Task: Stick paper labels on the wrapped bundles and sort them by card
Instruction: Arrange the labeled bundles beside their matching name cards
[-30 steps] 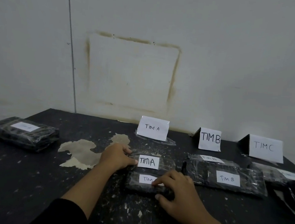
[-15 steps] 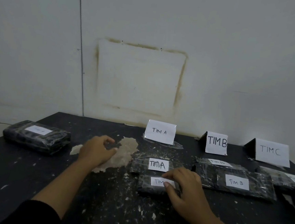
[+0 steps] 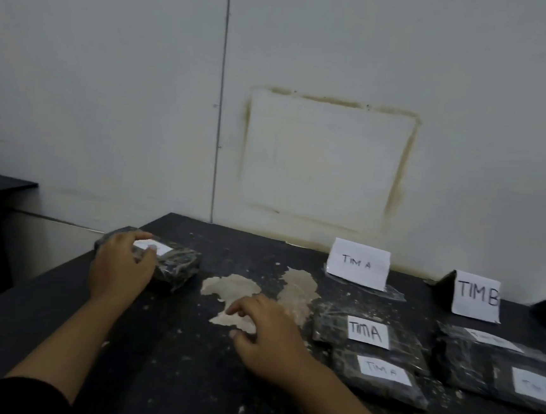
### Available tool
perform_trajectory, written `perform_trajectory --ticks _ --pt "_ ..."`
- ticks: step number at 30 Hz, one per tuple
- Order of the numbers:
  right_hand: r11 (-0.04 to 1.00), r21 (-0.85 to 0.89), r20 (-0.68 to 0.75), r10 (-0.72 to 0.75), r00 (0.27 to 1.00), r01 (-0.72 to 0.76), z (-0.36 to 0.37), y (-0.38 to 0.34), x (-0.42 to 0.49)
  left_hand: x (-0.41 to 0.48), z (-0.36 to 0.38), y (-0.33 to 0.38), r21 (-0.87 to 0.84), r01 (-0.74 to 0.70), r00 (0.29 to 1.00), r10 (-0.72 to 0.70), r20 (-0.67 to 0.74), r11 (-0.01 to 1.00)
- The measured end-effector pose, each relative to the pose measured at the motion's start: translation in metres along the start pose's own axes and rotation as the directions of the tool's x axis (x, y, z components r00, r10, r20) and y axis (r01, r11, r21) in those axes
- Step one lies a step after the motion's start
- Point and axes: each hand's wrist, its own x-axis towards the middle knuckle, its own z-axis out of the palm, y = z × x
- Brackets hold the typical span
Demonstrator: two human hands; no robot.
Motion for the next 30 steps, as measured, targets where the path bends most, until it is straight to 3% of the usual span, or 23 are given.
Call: perform_trajectory --ticks 3,7,12,18,23,30 --pt "0.992 0.122 0.054 0.028 0.998 -0.035 0.026 -0.021 0.030 0.022 -0.011 -0.029 0.014 0.075 0.997 -0.075 -0.008 0.997" --pt "0.953 0.270 0.162 0.097 0.982 -0.139 0.055 -0.039 0.064 0.049 -0.020 -0.061 0.000 0.190 0.973 -0.188 0.133 0.982" --pt "0.958 0.220 0.209 0.140 0.968 -0.186 0.078 -0.046 0.091 0.064 -0.013 -0.076 -0.089 0.349 0.896 -0.304 0.325 0.933" --pt "0.953 0.223 0.099 0.187 0.977 -0.205 0.059 -0.027 0.102 0.069 -0.002 -0.067 0.069 0.246 0.942 -0.256 0.219 0.967" --pt "0.945 0.115 0.049 0.303 0.952 -0.307 0.020 0.012 0.105 0.058 0.015 -0.028 0.103 0.142 0.931 -0.168 0.323 0.984" --pt "0.898 -0.075 0.002 0.434 0.901 -0.433 -0.042 0.079 0.081 0.029 0.070 0.028 -0.025 0.120 0.870 -0.093 0.485 0.992"
